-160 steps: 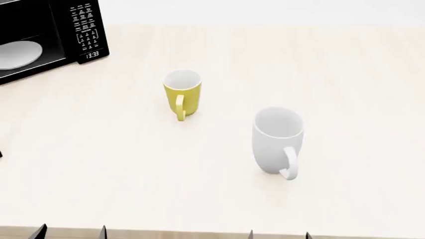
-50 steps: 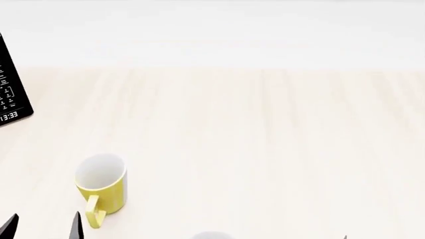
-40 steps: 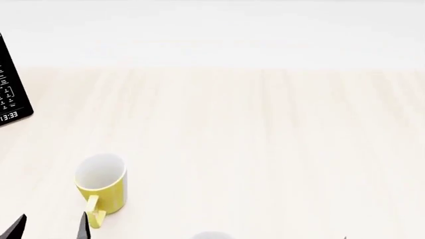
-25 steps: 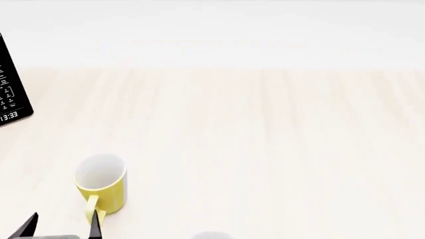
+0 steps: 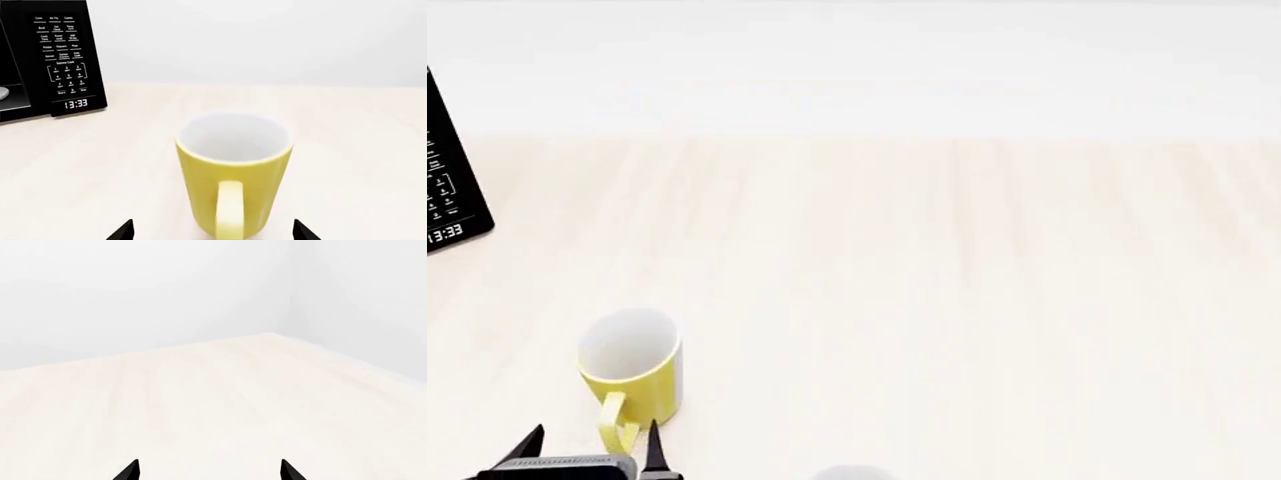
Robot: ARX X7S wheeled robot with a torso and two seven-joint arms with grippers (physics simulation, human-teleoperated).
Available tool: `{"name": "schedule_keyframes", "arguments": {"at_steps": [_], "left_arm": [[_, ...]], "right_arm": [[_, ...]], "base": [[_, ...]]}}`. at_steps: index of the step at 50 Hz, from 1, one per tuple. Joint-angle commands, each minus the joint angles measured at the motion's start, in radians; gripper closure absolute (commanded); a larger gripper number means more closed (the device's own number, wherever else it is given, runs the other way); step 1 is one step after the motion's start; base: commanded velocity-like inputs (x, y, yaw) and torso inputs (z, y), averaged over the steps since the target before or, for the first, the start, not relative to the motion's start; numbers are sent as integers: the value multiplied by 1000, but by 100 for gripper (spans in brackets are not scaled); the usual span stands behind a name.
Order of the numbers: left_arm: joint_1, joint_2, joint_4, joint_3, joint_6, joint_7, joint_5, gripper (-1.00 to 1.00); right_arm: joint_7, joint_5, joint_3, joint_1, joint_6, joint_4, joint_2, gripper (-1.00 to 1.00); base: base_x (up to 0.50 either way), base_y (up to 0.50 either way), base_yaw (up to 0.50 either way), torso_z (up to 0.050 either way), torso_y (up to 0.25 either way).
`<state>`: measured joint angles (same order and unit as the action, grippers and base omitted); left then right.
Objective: Put the yellow and white mug to the front of the white mug.
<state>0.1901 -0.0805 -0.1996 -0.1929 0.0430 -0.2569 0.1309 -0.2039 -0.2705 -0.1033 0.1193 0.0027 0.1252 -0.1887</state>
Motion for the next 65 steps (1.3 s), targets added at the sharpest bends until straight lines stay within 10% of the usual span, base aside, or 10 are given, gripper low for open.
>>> {"name": "schedule_keyframes", "arguments": {"at_steps": [1,6,7,35,42,49,65], "left_arm": [[57,8,-107,-16,-19,-6,18,-100],[69,4,-122,-20,-22,-3,33,-100],[69,3,-123,-22,-23,-4,33,100],[85,-26,-133,-59,-42,20,82,100],[201,-99,-163,-91,-63,416,280,100],[681,-31,-987,-113,-281,868,284,100],[829,-15,-1108,-43,-109,1227,202,100]], "right_arm": [[-4,-9,2,1,-4,-2,-6,-100],[-7,-8,8,-2,-3,-7,-6,-100],[-7,-8,8,-3,-3,-8,-6,-100],[-23,-20,19,-5,-1,-13,-16,-100],[-25,-23,22,-4,-2,-13,-20,-100],[-26,-31,14,-6,-9,-26,-24,-100],[-35,-37,17,-5,-8,-27,-32,-100]], "base": [[0,0,0,0,0],[0,0,0,0,0],[0,0,0,0,0],[0,0,0,0,0],[0,0,0,0,0],[0,0,0,0,0],[0,0,0,0,1]]}}
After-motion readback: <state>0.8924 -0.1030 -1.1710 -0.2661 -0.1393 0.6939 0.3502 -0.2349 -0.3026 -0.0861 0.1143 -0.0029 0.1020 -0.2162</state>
